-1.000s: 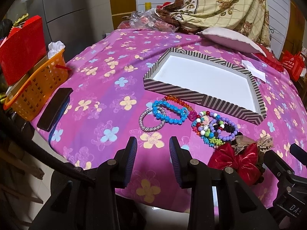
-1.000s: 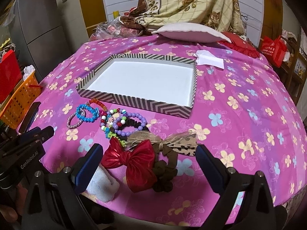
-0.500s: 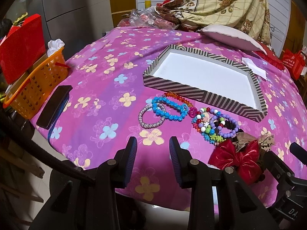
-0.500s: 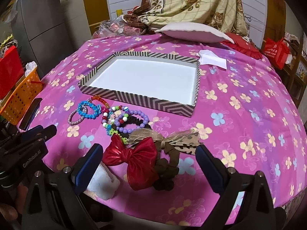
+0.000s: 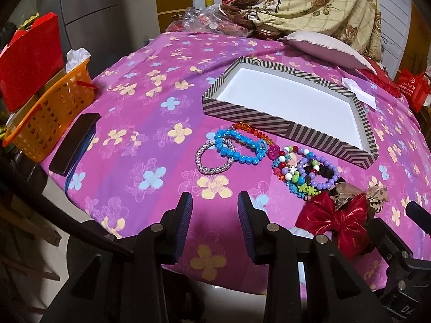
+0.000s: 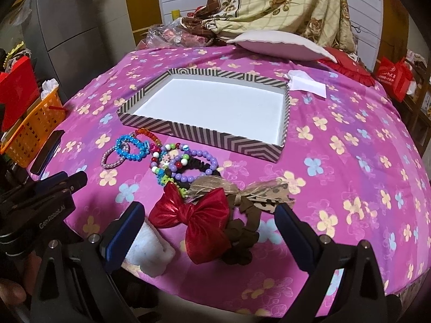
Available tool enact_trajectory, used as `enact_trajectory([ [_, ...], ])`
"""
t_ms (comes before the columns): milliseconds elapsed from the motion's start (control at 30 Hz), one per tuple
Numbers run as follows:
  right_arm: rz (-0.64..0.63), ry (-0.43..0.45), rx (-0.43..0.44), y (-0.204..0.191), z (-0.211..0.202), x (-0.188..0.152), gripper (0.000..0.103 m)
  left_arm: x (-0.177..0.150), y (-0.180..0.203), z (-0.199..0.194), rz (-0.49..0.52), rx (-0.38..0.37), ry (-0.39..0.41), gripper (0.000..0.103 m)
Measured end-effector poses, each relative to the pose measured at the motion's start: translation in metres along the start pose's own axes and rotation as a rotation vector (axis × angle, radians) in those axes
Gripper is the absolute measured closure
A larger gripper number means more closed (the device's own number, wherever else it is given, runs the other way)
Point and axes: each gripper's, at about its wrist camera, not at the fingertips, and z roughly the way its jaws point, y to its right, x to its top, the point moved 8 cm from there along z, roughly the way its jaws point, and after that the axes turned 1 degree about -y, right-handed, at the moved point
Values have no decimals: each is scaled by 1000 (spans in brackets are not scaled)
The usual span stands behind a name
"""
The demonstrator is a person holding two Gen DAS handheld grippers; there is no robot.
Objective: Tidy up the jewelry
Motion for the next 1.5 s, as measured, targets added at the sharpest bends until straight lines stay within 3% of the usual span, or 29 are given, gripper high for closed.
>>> enact_trajectory([
  [267,-26,-10,34,-5,2,-3,4,-1,-1,1,-7,-2,-7,58],
  [433,-39,-25,105,-13,2,-7,4,1,-10,4,-35,-4,-18,58],
  [700,-169,-90,214,-49,7,-27,11,12,-32,14,-106,-33,-55,58],
  [1000,-325,-166,187,-71,38,-49,16,23,-49,40,-156,-113,-118,58],
  [1067,-336,-176,189,-74,45,-52,20,24,-47,47,-140,-118,-130,58],
  [1133,-340,-196,189,-76,53,-57,37,26,-45,56,-123,-115,-145,58],
  [1200,-326,-215,210,-75,56,-60,43,28,-45,64,-122,-118,-160,58],
  [1333,-307,-191,247,-75,56,-58,53,38,-45,77,-140,-131,-172,58],
  [1500,-285,-184,273,-75,56,-54,58,54,-41,91,-146,-148,-189,58],
])
